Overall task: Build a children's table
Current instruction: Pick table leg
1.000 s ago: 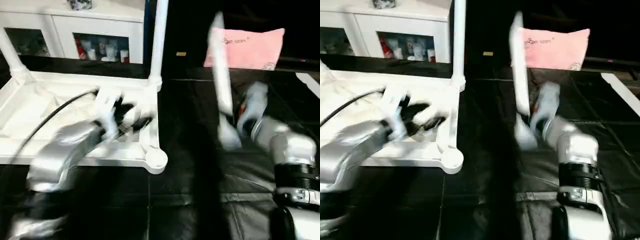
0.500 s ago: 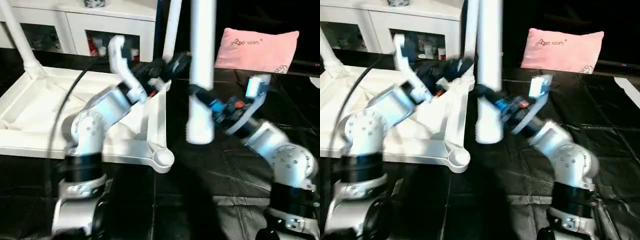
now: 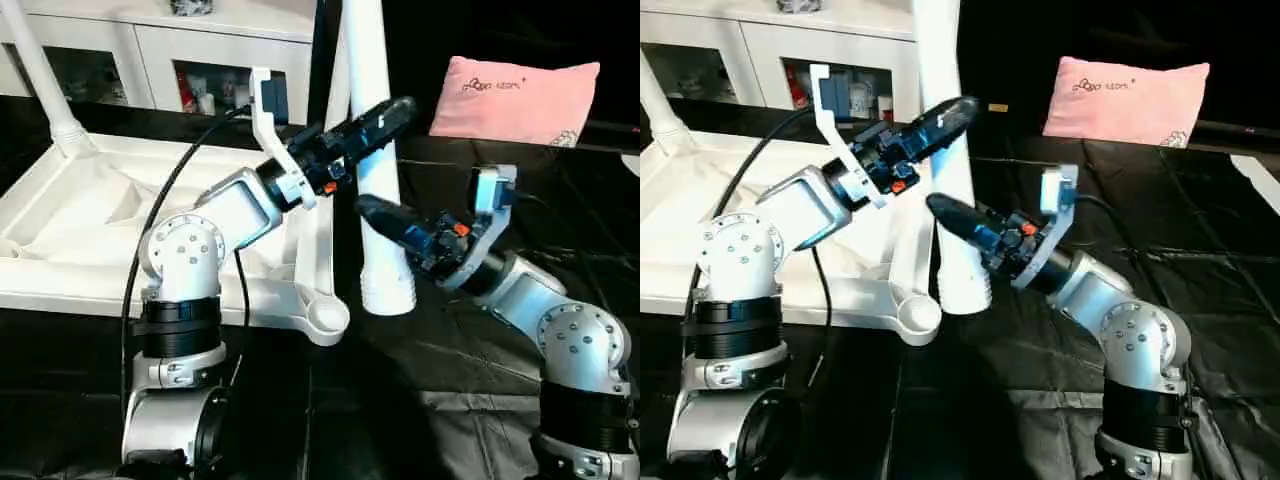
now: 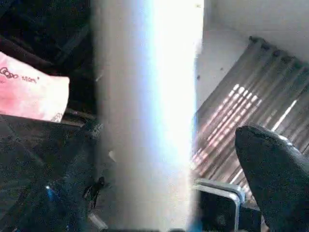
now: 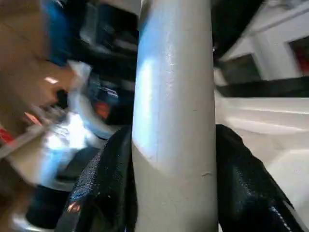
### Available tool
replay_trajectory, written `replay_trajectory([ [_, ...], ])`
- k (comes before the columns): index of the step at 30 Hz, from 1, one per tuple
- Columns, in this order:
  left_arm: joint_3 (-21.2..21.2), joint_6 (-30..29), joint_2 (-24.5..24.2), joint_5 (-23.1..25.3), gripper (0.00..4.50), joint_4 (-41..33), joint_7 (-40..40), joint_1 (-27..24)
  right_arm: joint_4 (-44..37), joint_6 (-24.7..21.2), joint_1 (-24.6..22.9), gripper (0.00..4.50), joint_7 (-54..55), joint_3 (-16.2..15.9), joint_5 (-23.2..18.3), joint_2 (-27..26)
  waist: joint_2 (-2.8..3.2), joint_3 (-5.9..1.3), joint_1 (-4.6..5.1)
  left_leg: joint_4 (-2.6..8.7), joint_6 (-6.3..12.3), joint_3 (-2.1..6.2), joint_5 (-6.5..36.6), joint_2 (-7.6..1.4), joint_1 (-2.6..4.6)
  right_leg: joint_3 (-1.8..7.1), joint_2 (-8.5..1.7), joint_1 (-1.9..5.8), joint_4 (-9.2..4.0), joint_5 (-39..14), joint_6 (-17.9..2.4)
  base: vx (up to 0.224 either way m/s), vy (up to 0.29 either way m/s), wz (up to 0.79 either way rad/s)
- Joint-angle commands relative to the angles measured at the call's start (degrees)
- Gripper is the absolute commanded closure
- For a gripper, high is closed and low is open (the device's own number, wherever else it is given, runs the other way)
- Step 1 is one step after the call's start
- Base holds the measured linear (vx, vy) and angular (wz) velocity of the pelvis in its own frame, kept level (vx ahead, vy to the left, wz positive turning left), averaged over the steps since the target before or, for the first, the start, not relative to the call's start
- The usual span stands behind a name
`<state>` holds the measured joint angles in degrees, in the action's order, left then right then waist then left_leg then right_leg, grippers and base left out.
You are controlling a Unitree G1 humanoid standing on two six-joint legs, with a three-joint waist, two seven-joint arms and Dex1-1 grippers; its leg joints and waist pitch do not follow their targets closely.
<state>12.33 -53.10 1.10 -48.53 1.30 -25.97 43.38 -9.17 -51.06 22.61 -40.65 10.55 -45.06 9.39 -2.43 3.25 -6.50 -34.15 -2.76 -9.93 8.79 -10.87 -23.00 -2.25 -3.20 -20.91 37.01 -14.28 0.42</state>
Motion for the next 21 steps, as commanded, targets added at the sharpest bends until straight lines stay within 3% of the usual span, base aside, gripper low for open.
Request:
replay_trajectory([
  [1, -1.8, 0.9, 0.0, 1.9, 0.28, -0.8, 0.7, 1.2, -0.6, 5.3, 0.7, 2.64, 2.6, -3.3, 6.6, 1.2, 0.74, -3.78, 0.00, 4.18, -5.17, 0.94, 9.0, -2.38, 1.98, 2.29, -4.64, 1.99, -4.98, 0.4, -8.6, 0.000, 0.000, 0.00],
  [3, -2.0, 1.4, 0.1, 2.7, 0.35, -0.7, 1.5, 1.4, 0.1, 6.7, 1.2, 2.64, 3.8, -4.5, 8.7, 1.3, 0.78, -3.74, 0.16, 4.19, -5.13, 0.93, 9.6, -2.33, 2.03, 2.36, -4.59, 1.94, -4.99, -0.1, -8.4, 0.000, 0.000, 0.00],
  [7, -1.1, 4.6, 2.9, 6.5, 0.61, 1.2, 11.0, 3.1, 1.6, 14.3, 3.2, 2.64, 8.8, -12.3, 20.1, 2.1, 0.88, -3.79, 0.28, 4.05, -5.34, 0.97, 9.0, -2.27, 2.02, 2.41, -4.47, 2.01, -4.89, 2.2, -8.0, 0.000, 0.000, 0.00],
  [11, -2.7, 8.3, 3.5, 10.9, 0.90, 1.9, 14.0, 3.2, 3.4, 20.1, 4.3, 2.64, 13.0, -17.4, 28.6, 2.8, 0.94, -3.90, 0.24, 4.03, -5.35, 1.17, 8.4, -2.34, 2.01, 2.36, -4.46, 2.07, -4.69, 3.9, -7.5, 0.000, 0.000, 0.00],
  [15, -2.8, 11.2, 5.7, 13.9, 1.22, 2.2, 18.3, 3.2, 3.9, 24.3, 4.7, 2.64, 16.0, -19.5, 32.4, 1.1, 1.06, -3.94, 0.43, 3.88, -4.76, 1.12, 8.4, -2.26, 1.95, 2.42, -4.34, 2.17, -4.43, 6.5, -7.9, 0.000, 0.000, 0.00],
  [17, -2.6, 12.7, 7.8, 15.0, 1.32, 1.6, 22.3, 3.2, 4.3, 26.8, 4.9, 2.64, 18.9, -20.6, 35.3, 0.0, 0.83, -3.93, 0.65, 3.82, -4.08, 1.07, 8.4, -2.26, 1.92, 2.44, -4.24, 2.23, -4.44, 7.8, -8.3, 0.000, 0.000, 0.00],
  [21, -2.2, 14.3, 9.4, 16.1, 1.48, 1.8, 25.4, 3.6, 4.7, 28.3, 4.9, 2.64, 20.6, -21.3, 37.0, -0.6, 0.81, -3.88, 0.92, 3.88, -3.93, 1.09, 9.4, -2.24, 1.97, 2.43, -4.17, 2.18, -4.49, 6.5, -8.1, 0.000, 0.000, 0.00],
])
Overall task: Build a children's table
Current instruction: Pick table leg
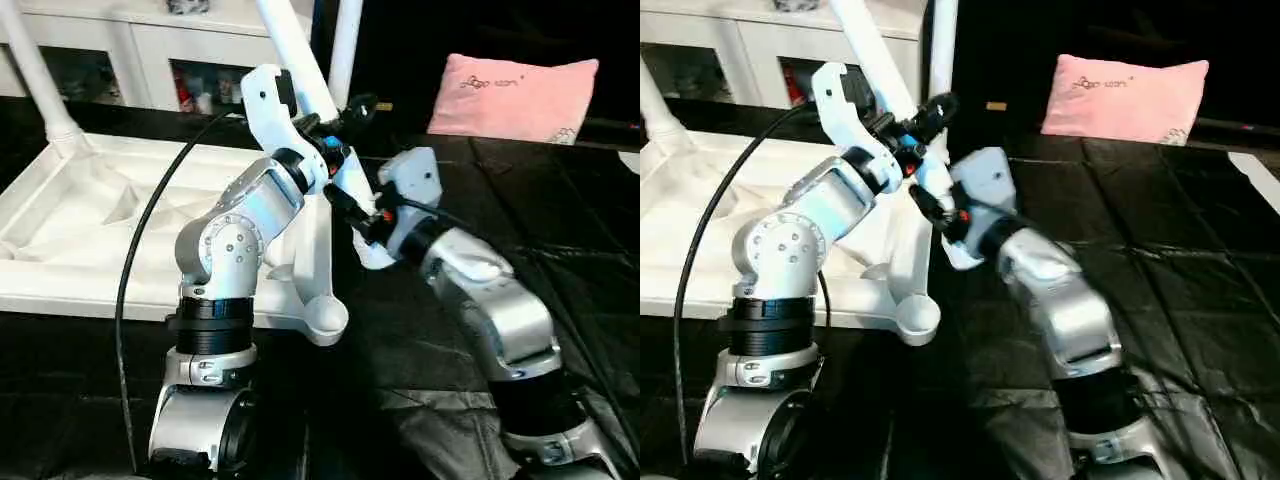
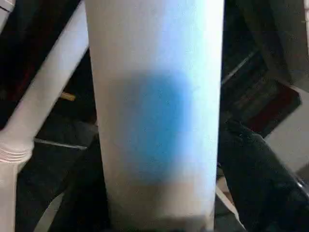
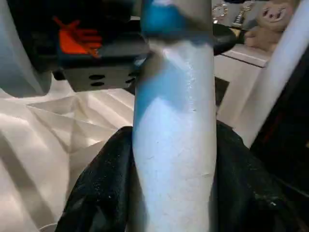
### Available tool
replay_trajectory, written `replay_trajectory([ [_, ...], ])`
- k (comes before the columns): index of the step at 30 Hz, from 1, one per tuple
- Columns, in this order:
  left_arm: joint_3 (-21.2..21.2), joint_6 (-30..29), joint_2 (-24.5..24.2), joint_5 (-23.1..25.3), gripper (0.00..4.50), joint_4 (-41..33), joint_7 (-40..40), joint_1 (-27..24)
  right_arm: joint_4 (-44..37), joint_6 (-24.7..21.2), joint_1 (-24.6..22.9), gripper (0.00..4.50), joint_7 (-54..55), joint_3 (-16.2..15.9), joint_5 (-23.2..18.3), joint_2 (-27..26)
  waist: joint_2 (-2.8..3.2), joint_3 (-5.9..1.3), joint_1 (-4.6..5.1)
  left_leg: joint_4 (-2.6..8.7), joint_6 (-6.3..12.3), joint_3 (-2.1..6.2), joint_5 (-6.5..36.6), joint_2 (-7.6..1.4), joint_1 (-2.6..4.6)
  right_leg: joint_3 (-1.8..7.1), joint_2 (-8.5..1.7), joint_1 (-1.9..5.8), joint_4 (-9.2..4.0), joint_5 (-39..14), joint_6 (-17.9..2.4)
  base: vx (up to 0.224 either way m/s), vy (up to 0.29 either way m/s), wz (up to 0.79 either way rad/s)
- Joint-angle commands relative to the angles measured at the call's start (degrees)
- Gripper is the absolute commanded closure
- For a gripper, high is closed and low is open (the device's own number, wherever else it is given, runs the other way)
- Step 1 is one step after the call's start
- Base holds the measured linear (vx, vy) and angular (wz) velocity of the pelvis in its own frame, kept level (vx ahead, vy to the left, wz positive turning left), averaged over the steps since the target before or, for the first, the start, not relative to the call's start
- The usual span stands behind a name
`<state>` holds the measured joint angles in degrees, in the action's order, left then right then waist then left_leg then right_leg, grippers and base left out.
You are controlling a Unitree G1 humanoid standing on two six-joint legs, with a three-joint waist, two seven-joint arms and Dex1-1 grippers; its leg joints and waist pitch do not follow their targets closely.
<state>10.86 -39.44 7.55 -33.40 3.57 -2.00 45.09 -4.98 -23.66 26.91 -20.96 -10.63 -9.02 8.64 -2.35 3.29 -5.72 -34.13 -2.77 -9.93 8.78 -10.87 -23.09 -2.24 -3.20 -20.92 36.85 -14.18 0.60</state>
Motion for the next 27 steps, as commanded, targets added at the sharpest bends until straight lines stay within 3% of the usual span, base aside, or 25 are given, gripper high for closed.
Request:
replay_trajectory([
  [1, -0.5, 1.1, 3.4, 1.3, 1.64, -0.3, 2.1, 1.9, 0.7, 1.4, 0.6, 2.64, 1.3, -0.4, 1.4, 0.1, 0.75, -3.80, 0.34, 3.95, -4.01, 1.08, 10.3, -2.24, 2.07, 2.41, -4.12, 2.08, -4.44, 5.2, -8.2, 0.000, 0.000, 0.00],
  [6, 0.2, 2.5, 4.3, 1.8, 2.05, -0.4, 3.5, 2.0, 1.6, 3.3, 0.6, 2.64, 1.9, -1.5, 3.3, -0.1, 0.71, -3.79, 0.78, 3.92, -3.94, 1.11, 10.6, -2.25, 2.01, 2.47, -4.08, 2.05, -4.48, 4.6, -8.0, 0.000, 0.000, 0.00],
  [10, -0.6, 3.2, 4.1, 1.5, 2.47, -0.7, 5.0, 1.5, 2.8, 5.7, 0.7, 2.64, 2.5, -1.9, 4.7, -0.9, 0.81, -3.90, 0.79, 3.76, -3.48, 1.06, 9.5, -2.21, 2.02, 2.47, -4.07, 2.05, -4.28, 6.9, -8.5, 0.000, 0.000, 0.00],
  [19, -0.5, 3.5, 4.1, 0.8, 2.68, -0.7, 5.4, 1.3, 3.6, 6.9, 0.3, 2.64, 2.2, -1.6, 4.8, -1.9, 0.76, -3.87, 0.79, 3.78, -3.24, 1.01, 10.4, -2.21, 2.09, 2.48, -4.08, 2.02, -4.32, 6.1, -8.6, 0.000, 0.000, 0.00],
  [20, -0.4, 3.6, 4.0, 0.8, 2.68, -0.6, 5.5, 1.4, 3.8, 7.1, 0.3, 2.29, 2.2, -1.4, 4.7, -2.1, 0.77, -3.89, 0.75, 3.78, -3.30, 1.04, 10.3, -2.24, 2.10, 2.49, -4.11, 2.04, -4.32, 6.1, -8.6, 0.000, 0.000, 0.00],
  [21, -0.4, 4.0, 3.7, 0.9, 2.68, -0.4, 5.5, 1.5, 3.6, 7.1, 0.2, 1.94, 1.4, -0.9, 3.6, -2.4, 0.79, -3.89, 0.75, 3.79, -3.25, 1.04, 10.3, -2.25, 2.10, 2.49, -4.08, 2.02, -4.29, 6.2, -8.6, 0.000, 0.000, 0.00],
  [24, -0.5, 5.1, 1.9, 1.7, 2.68, 0.5, 4.8, 2.0, 2.2, 6.0, -0.1, 1.92, -1.0, 0.6, -0.6, -3.1, 0.81, -3.89, 0.76, 3.81, -2.68, 1.06, 10.5, -2.25, 2.06, 2.49, -4.09, 2.09, -4.29, 6.7, -8.6, 0.000, 0.000, 0.00],
  [27, -1.5, 6.4, -2.2, 4.1, 2.68, 2.1, 2.2, 2.6, -0.1, 4.3, -0.7, 1.50, -4.2, 1.9, -4.5, -2.6, 0.76, -3.91, 0.65, 3.81, -2.10, 1.06, 10.1, -2.21, 2.13, 2.49, -4.02, 2.09, -4.33, 7.2, -8.0, 0.000, 0.000, 0.00],
])
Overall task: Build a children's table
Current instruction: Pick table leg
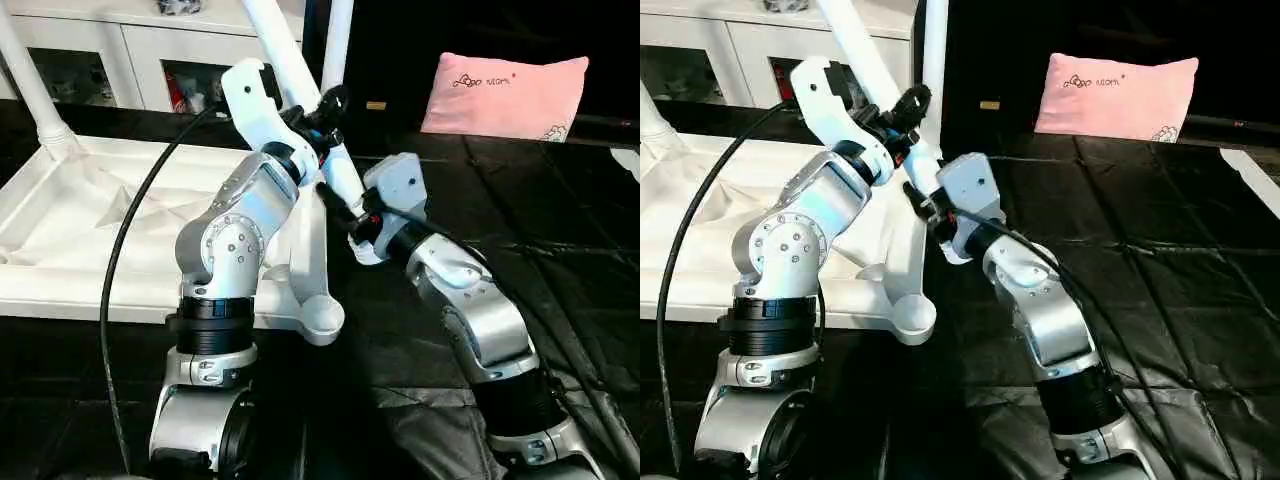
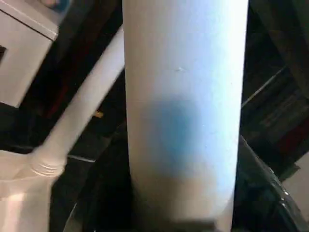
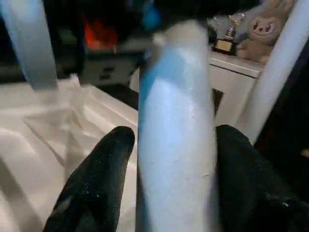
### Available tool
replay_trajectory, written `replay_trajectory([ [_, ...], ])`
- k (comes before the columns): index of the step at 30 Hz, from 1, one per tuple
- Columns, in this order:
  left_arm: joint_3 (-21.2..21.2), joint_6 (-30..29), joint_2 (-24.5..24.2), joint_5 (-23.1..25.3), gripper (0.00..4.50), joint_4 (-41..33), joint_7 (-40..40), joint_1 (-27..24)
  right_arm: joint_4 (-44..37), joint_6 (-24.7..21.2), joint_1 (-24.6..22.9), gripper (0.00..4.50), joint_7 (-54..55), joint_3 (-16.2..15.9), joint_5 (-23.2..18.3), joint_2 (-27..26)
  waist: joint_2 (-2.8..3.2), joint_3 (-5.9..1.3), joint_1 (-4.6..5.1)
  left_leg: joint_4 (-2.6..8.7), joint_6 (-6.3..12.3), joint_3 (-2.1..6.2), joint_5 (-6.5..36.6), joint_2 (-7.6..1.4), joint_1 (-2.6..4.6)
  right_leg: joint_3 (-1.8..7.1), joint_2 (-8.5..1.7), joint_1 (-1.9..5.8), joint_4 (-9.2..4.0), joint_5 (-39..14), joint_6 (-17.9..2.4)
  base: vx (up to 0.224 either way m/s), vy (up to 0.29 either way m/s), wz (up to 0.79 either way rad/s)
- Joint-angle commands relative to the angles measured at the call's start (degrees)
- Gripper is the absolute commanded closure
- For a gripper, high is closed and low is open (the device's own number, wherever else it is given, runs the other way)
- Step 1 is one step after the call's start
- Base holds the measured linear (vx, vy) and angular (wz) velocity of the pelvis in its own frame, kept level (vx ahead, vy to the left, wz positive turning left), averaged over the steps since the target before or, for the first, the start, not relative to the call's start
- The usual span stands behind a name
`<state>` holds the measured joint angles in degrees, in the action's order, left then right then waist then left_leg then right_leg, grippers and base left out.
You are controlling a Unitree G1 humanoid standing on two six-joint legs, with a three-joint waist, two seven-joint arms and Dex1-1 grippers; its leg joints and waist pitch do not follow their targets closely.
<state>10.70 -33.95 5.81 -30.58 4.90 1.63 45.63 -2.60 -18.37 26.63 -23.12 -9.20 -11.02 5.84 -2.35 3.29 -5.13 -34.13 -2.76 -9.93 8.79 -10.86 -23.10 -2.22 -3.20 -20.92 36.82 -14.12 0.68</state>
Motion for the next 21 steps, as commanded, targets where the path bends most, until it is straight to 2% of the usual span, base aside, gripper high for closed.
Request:
replay_trajectory([
  [1, -2.0, 0.9, -3.1, 1.9, 2.68, 1.7, -4.1, 2.5, -3.7, -2.3, -0.8, 1.47, -3.5, 1.6, -4.6, 0.7, 0.64, -3.94, 0.03, 3.84, -1.81, 1.14, 9.6, -2.15, 2.06, 2.42, -3.99, 2.17, -4.30, 7.1, -7.7, 0.000, 0.000, 0.00],
  [6, -2.1, -0.2, -7.4, 1.1, 2.68, 3.5, -9.8, 3.5, -4.5, -4.1, -0.9, 1.05, -5.9, 3.9, -7.0, 2.8, 0.94, -4.05, -0.06, 3.80, -2.74, 1.07, 8.4, -2.22, 2.21, 2.32, -4.07, 2.02, -3.96, 7.9, -8.8, 0.000, 0.000, 0.00],
  [7, -3.0, -0.5, -10.0, 1.2, 2.68, 4.2, -13.3, 3.7, -4.0, -5.9, -0.4, 0.91, -7.2, 5.3, -8.3, 4.3, 0.97, -3.99, -0.09, 3.83, -2.96, 1.00, 8.6, -2.19, 2.21, 2.31, -4.07, 1.99, -3.97, 7.6, -9.6, 0.000, 0.000, 0.00],
  [9, -3.3, -1.4, -12.2, 0.4, 2.68, 4.7, -17.3, 4.0, -3.8, -8.2, 0.1, 0.78, -9.2, 6.6, -10.3, 6.2, 1.10, -4.01, -0.22, 3.82, -3.07, 0.96, 8.8, -2.15, 2.30, 2.37, -4.08, 2.06, -3.99, 6.9, -9.6, 0.000, 0.000, 0.00],
  [12, -3.2, -1.9, -12.8, -0.2, 2.68, 4.9, -18.7, 4.1, -3.6, -8.6, 0.3, 0.45, -9.7, 7.0, -10.8, 6.8, 1.01, -4.08, -0.23, 3.78, -3.27, 0.89, 8.4, -2.18, 2.18, 2.34, -4.22, 2.09, -3.88, 7.3, -10.4, 0.000, 0.000, 0.00],
  [16, -3.7, -6.3, -16.7, -5.9, 2.68, 3.5, -30.0, 5.5, -0.6, -14.6, 2.4, 0.25, -11.9, 9.8, -14.7, 9.7, 1.00, -4.06, -0.37, 3.70, -3.18, 0.72, 7.7, -2.08, 2.22, 2.29, -4.19, 1.96, -3.78, 6.8, -12.1, 0.000, 0.000, 0.00],
  [18, -3.8, -6.6, -16.9, -6.3, 2.68, 3.3, -30.7, 5.6, -0.6, -15.2, 2.4, 0.25, -12.3, 9.9, -15.1, 9.9, 0.96, -4.05, -0.39, 3.73, -3.05, 0.72, 7.8, -2.11, 2.20, 2.25, -4.21, 2.05, -3.71, 6.9, -12.5, 0.000, 0.000, 0.00],
  [19, -4.1, -8.2, -18.0, -8.9, 2.68, 2.0, -35.4, 6.0, -0.9, -18.7, 2.2, 0.25, -15.7, 10.3, -18.9, 11.0, 0.90, -4.10, -0.42, 3.61, -2.47, 0.67, 7.6, -1.91, 2.24, 2.26, -4.21, 2.29, -3.74, 7.2, -12.9, 0.000, 0.000, 0.00],
  [20, -4.1, -8.2, -18.0, -8.9, 2.68, 2.0, -35.4, 6.0, -0.9, -18.7, 2.2, 0.25, -15.7, 10.3, -18.9, 11.0, 0.90, -4.10, -0.42, 3.61, -2.47, 0.67, 7.6, -1.91, 2.24, 2.26, -4.21, 2.29, -3.74, 7.2, -12.9, 0.000, 0.000, 0.00],
  [21, -4.5, -9.7, -19.1, -11.6, 2.68, 0.6, -40.5, 6.3, -1.9, -22.1, 1.3, 0.25, -20.3, 10.3, -23.3, 12.3, 1.00, -4.05, -0.47, 3.56, -1.85, 0.63, 7.6, -1.90, 2.16, 2.25, -4.18, 2.31, -3.73, 7.5, -13.2, 0.000, 0.000, 0.00],
])
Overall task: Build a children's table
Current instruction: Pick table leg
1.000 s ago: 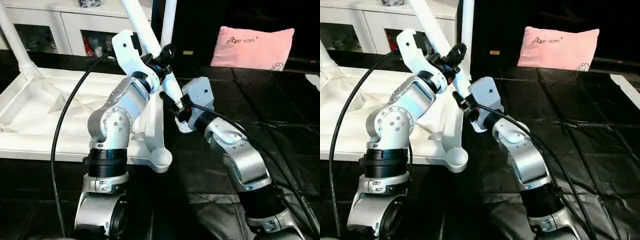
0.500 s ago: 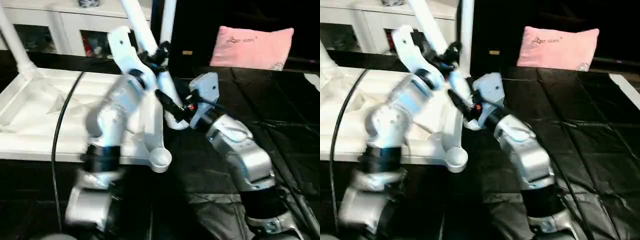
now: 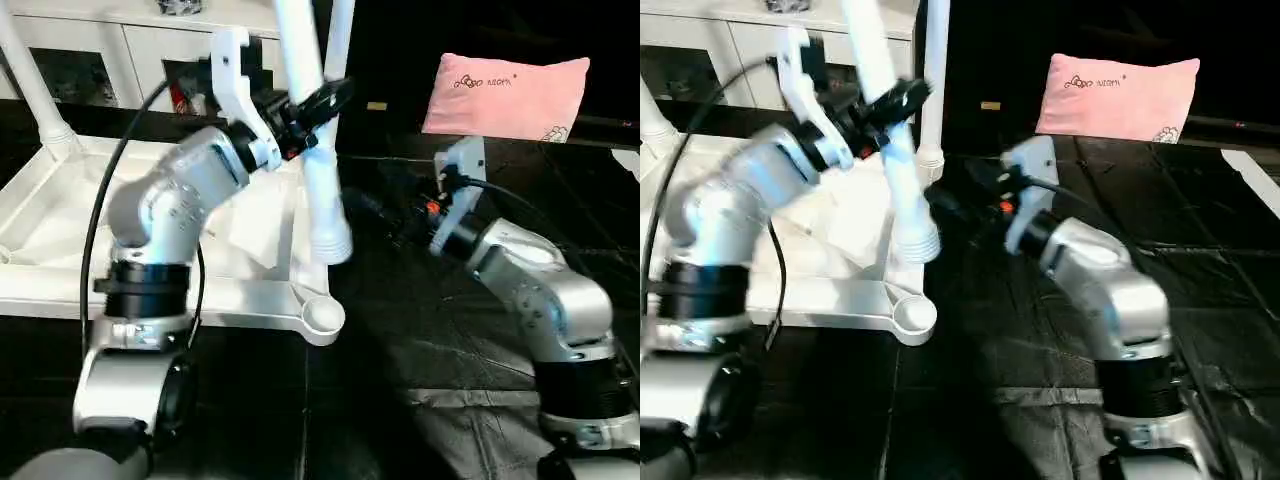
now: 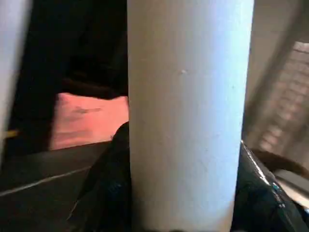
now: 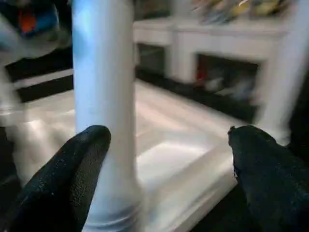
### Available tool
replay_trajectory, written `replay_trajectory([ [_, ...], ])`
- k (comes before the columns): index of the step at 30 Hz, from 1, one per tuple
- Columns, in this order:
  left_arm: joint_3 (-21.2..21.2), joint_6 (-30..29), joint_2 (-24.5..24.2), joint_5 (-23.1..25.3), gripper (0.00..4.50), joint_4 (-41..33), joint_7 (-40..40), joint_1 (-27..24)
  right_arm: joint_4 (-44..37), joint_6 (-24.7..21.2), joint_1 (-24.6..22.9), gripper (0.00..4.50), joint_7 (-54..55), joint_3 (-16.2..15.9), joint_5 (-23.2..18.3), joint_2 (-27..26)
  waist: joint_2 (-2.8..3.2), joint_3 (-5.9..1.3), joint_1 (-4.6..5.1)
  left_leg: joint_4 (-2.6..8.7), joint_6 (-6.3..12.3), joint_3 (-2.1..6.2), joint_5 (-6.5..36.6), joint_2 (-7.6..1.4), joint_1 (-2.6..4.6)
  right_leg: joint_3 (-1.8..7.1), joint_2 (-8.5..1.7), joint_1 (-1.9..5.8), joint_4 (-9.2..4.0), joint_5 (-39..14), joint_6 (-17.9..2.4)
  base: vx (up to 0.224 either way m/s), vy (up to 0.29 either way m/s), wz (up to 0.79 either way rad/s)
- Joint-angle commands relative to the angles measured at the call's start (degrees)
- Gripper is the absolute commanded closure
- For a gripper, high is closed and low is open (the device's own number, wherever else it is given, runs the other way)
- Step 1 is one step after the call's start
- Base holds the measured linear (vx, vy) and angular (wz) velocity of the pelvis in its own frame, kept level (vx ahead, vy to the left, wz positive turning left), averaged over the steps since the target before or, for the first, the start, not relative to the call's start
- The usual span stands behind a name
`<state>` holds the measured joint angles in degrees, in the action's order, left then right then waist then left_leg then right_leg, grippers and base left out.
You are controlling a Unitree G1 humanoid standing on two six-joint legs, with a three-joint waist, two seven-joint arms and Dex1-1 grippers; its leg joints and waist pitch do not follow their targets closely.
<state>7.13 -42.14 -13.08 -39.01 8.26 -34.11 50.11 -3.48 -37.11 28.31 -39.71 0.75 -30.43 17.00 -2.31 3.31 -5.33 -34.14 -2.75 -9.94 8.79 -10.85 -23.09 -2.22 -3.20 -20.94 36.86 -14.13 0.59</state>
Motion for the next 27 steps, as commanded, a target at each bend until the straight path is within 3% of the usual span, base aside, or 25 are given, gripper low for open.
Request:
replay_trajectory([
  [1, -1.2, -1.8, -0.6, -3.9, 2.68, -3.3, -6.7, 1.9, -1.5, -3.9, -0.9, 0.25, -5.7, 0.1, -5.0, 1.8, 0.89, -4.06, -0.32, 3.58, -1.50, 0.62, 7.4, -2.03, 2.06, 2.24, -4.18, 2.35, -3.80, 7.5, -13.2, 0.000, 0.000, 0.00],
  [5, -2.4, -2.3, -1.4, -5.0, 2.68, -4.6, -10.8, 1.8, -3.7, -4.0, -2.5, 0.25, -10.4, -1.0, -7.4, 3.1, 0.95, -4.07, -0.46, 3.57, -1.59, 0.62, 7.8, -2.26, 2.08, 2.19, -4.41, 2.29, -3.76, 7.1, -13.9, 0.000, 0.000, 0.00],
  [10, -6.5, -3.5, -2.2, -7.7, 2.68, -9.1, -18.3, 0.0, -6.4, -6.6, -3.4, 0.25, -15.0, -1.9, -12.1, 3.4, 0.94, -3.90, -0.72, 3.82, -2.26, 0.62, 9.5, -2.43, 2.21, 2.22, -4.49, 2.10, -4.00, 2.8, -13.8, 0.000, 0.000, 0.00],
  [11, -6.5, -3.5, -2.2, -7.7, 2.68, -9.1, -18.3, 0.0, -6.4, -6.6, -3.4, 0.51, -15.0, -1.9, -12.1, 3.4, 0.92, -3.94, -0.75, 3.79, -2.32, 0.61, 9.5, -2.40, 2.20, 2.21, -4.51, 2.10, -4.01, 2.7, -13.8, 0.000, 0.000, 0.00],
  [15, -7.4, -4.4, -2.4, -8.9, 2.68, -10.4, -21.1, -0.4, -6.1, -8.0, -3.2, 0.73, -16.0, -2.8, -12.4, 3.8, 0.87, -3.79, -0.80, 3.86, -2.89, 0.57, 9.8, -2.30, 2.17, 2.21, -4.43, 1.93, -4.17, 0.8, -13.5, 0.000, 0.000, 0.00],
  [16, -7.4, -4.4, -2.4, -8.9, 2.68, -10.4, -21.1, -0.4, -6.1, -8.0, -3.2, 1.00, -16.0, -2.8, -12.4, 3.8, 0.88, -3.83, -0.81, 3.88, -3.14, 0.62, 9.9, -2.34, 2.18, 2.23, -4.49, 1.98, -4.21, 0.2, -13.2, 0.000, 0.000, 0.00],
  [21, -7.4, -4.5, -2.7, -9.0, 2.68, -10.2, -22.5, -0.2, -5.8, -8.9, -3.3, 1.11, -17.5, -3.6, -12.7, 4.8, 0.84, -3.90, -0.96, 3.83, -3.23, 0.63, 9.4, -2.33, 2.20, 2.24, -4.46, 1.95, -4.21, 0.2, -12.4, 0.000, 0.000, 0.00],
  [23, -7.4, -4.4, -2.9, -9.2, 2.68, -10.3, -22.9, -0.2, -5.9, -9.2, -3.4, 1.49, -17.8, -3.7, -13.0, 5.1, 0.74, -3.97, -1.05, 3.77, -3.03, 0.62, 8.5, -2.29, 2.14, 2.20, -4.40, 2.00, -4.03, 1.6, -12.5, 0.000, 0.000, 0.00],
  [27, -7.7, -4.3, -3.2, -9.5, 2.68, -10.7, -23.4, -0.5, -5.5, -11.2, -3.4, 1.63, -17.1, -3.7, -13.8, 5.3, 0.79, -4.03, -1.09, 3.72, -2.78, 0.64, 7.9, -2.27, 2.13, 2.17, -4.36, 2.04, -3.95, 2.7, -12.8, 0.000, 0.000, 0.00],
])
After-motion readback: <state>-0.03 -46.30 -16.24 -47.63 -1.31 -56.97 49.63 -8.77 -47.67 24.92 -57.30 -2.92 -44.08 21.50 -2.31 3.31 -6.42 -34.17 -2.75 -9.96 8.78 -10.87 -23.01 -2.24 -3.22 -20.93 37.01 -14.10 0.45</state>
